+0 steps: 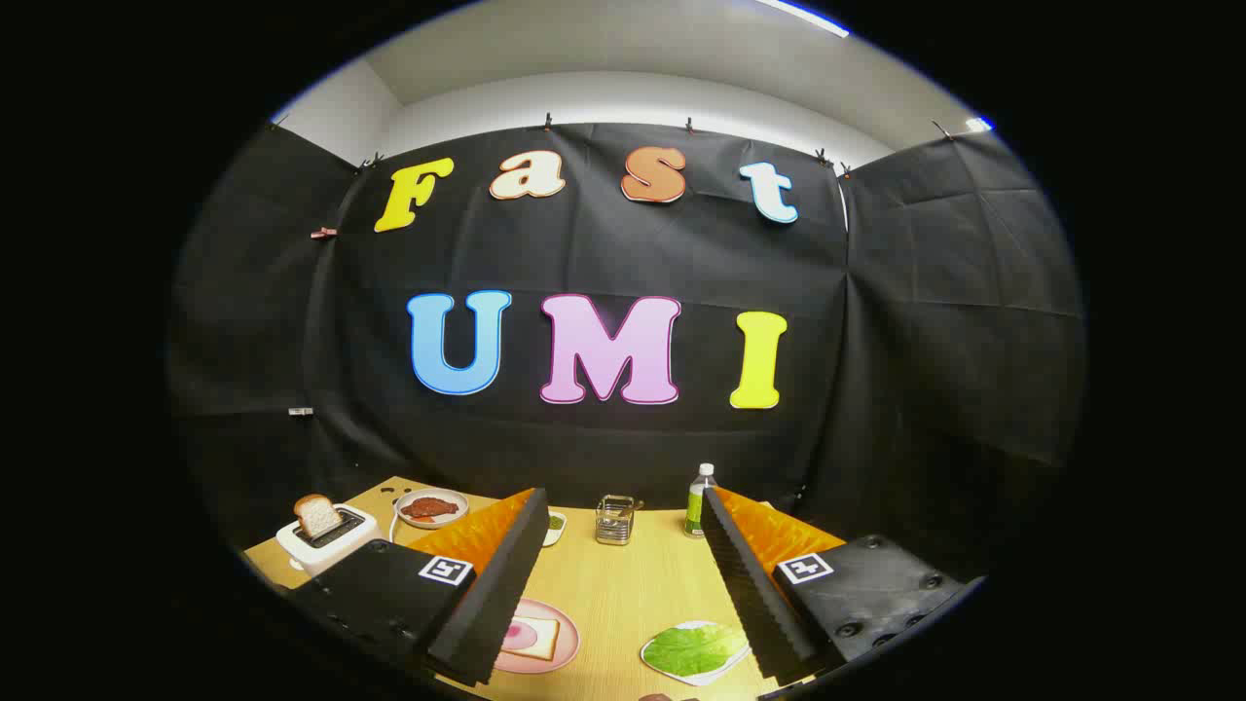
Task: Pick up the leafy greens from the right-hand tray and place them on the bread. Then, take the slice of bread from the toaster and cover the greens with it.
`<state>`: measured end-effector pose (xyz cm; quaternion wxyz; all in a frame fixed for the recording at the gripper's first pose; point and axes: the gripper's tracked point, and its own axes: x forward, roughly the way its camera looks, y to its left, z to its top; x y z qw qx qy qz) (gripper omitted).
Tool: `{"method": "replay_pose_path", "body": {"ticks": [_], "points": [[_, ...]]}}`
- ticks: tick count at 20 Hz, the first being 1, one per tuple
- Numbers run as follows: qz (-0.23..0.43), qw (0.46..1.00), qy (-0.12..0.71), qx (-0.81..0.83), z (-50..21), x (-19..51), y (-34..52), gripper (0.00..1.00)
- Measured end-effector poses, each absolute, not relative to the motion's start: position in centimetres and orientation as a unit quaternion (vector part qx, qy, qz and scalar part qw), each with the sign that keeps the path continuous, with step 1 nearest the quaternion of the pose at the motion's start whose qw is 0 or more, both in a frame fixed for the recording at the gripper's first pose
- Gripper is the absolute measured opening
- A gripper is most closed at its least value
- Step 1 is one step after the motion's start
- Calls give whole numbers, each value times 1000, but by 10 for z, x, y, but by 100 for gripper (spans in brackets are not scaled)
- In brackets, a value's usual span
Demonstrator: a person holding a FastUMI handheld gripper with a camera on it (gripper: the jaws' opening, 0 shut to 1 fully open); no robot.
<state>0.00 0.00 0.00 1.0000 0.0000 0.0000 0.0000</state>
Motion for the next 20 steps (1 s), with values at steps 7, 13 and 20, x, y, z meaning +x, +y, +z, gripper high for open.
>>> {"method": "replay_pose_path", "body": {"ticks": [7, 13, 20], "points": [[16, 1000, 12, 6, -8, 10, 5, 97], [33, 999, 27, 16, -20, 13, 7, 98], [17, 999, 34, 23, -28, 21, -11, 98]]}}
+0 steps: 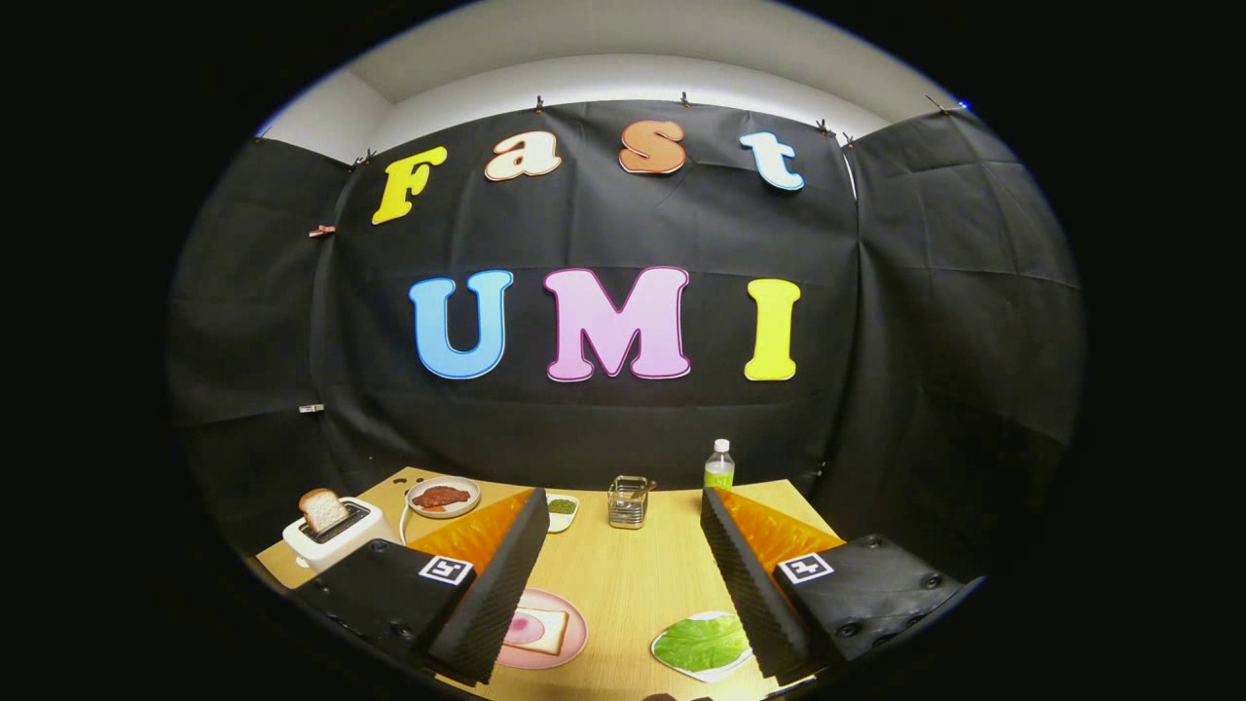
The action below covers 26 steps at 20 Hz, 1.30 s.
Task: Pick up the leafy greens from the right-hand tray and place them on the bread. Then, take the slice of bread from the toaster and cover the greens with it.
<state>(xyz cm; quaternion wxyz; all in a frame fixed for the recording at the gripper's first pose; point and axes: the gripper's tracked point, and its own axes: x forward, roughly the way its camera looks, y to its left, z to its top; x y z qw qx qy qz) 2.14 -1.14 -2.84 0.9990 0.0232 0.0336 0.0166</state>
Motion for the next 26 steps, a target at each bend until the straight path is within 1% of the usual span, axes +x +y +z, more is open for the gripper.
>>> {"method": "replay_pose_path", "body": {"ticks": [4, 12, 18, 21, 26], "points": [[-2, 998, 62, 29, -52, 28, -31, 98], [-34, 984, 164, 55, -132, 35, -63, 96], [-55, 964, 249, 77, -210, 37, -83, 96], [-65, 953, 287, 76, -246, 40, -93, 99], [-86, 922, 366, 91, -324, 42, -106, 99]]}}
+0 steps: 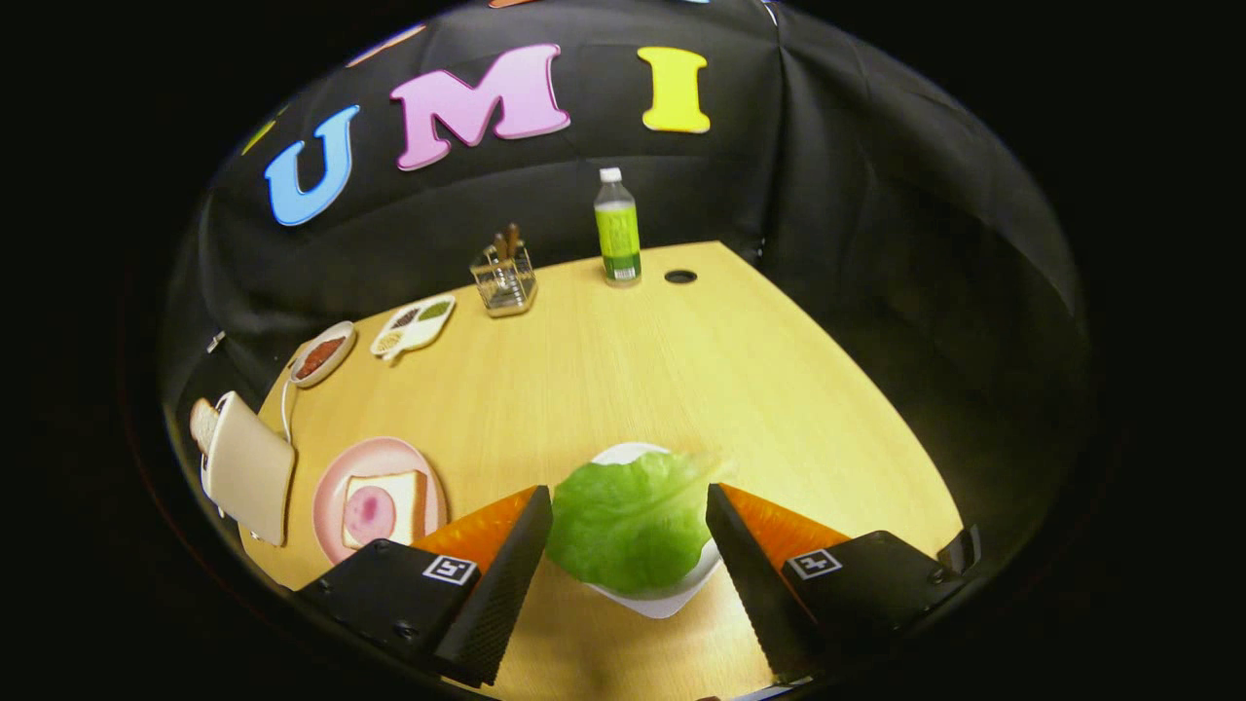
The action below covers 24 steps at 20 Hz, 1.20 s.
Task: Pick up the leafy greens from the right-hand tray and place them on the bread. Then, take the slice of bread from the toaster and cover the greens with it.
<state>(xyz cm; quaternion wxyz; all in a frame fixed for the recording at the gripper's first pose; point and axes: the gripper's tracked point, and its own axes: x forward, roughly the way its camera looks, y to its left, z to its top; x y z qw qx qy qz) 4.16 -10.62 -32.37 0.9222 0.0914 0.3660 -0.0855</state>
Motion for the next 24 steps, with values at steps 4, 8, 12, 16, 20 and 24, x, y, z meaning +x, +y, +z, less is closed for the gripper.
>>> {"method": "replay_pose_path", "body": {"ticks": [4, 8, 12, 16, 20, 24], "points": [[-91, 907, 403, 85, -360, 49, -110, 99], [-97, 895, 427, 84, -384, 53, -114, 99], [-89, 894, 435, 58, -389, 56, -115, 98], [-71, 896, 436, 42, -392, 59, -113, 94], [-72, 896, 437, 39, -391, 60, -113, 76], [-58, 897, 437, 37, -390, 61, -108, 58]]}}
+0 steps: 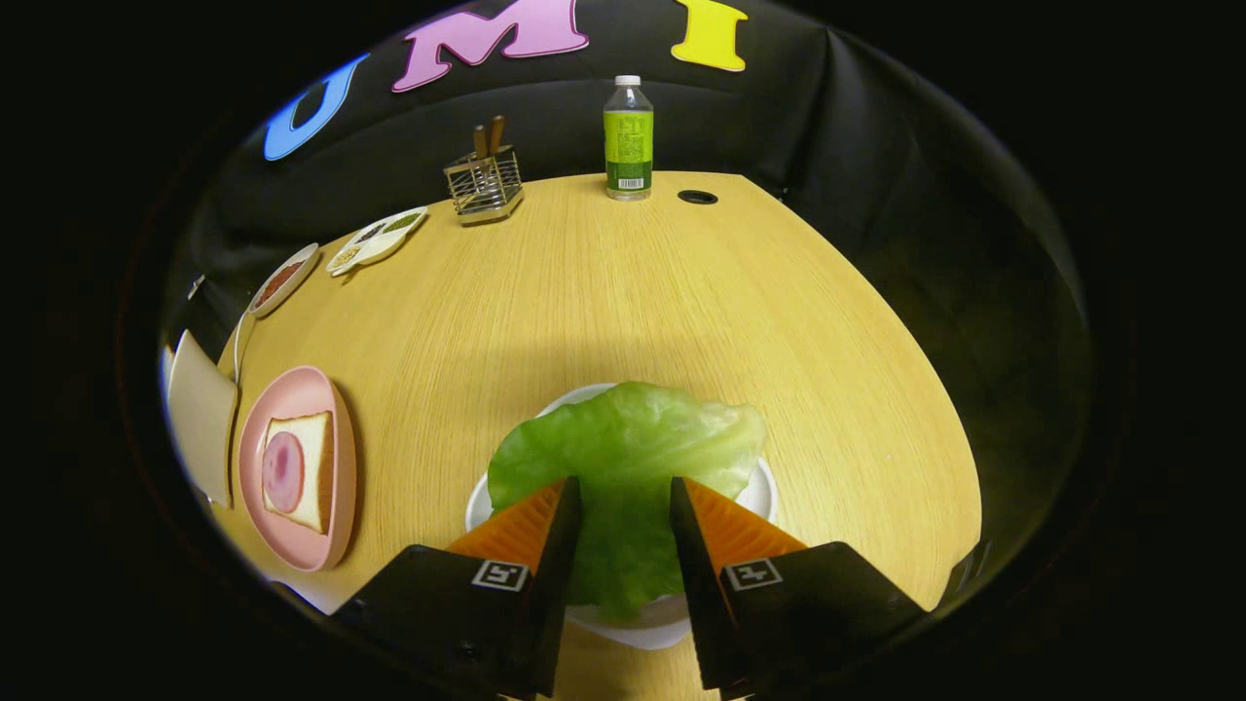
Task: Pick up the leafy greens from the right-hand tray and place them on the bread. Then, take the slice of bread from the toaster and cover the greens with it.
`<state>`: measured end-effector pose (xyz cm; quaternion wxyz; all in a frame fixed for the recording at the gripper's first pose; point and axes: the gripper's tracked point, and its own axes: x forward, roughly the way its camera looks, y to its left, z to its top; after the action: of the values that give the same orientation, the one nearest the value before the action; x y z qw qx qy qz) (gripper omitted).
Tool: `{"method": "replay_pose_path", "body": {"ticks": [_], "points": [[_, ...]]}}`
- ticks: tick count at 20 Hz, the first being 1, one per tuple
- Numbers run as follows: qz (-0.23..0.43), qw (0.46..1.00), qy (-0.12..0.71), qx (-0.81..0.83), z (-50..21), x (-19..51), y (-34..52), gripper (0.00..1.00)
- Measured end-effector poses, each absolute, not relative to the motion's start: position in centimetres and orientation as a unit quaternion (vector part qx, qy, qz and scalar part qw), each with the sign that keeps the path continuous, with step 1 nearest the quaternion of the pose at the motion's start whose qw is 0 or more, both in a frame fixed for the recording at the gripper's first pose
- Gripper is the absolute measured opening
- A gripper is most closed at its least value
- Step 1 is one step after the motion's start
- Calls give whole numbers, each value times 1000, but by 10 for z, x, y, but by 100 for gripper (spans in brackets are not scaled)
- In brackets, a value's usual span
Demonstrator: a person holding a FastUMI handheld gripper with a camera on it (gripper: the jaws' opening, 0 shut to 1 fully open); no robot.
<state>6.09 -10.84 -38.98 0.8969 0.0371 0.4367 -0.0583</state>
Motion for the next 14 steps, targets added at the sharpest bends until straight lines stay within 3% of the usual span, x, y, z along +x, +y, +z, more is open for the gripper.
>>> {"method": "replay_pose_path", "body": {"ticks": [3, 7, 14], "points": [[-55, 897, 436, 38, -391, 62, -109, 30], [-38, 892, 445, 75, -390, 63, -108, 10], [-43, 898, 424, 108, -337, 65, -114, 5]]}}
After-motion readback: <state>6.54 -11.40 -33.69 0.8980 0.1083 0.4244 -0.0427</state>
